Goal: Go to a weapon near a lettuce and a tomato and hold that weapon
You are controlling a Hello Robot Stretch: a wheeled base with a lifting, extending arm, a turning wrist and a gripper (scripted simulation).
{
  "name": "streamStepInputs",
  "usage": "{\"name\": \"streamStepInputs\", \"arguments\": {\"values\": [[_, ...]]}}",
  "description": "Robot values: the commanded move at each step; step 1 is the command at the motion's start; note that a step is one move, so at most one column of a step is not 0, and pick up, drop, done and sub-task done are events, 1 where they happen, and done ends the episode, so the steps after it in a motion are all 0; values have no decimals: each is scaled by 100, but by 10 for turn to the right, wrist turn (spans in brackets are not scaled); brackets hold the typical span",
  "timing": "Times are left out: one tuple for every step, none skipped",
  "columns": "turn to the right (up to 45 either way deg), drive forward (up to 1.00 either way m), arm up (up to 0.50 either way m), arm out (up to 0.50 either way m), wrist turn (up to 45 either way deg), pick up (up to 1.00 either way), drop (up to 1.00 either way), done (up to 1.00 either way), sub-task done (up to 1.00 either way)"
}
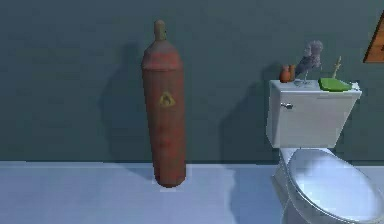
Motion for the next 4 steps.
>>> {"name": "streamStepInputs", "arguments": {"values": [[0,15,0,0,0,0,0,0,0],[-450,0,0,0,0,0,0,0,0],[-420,0,0,0,0,0,0,0,0],[0,100,0,0,0,0,0,0,0]]}}
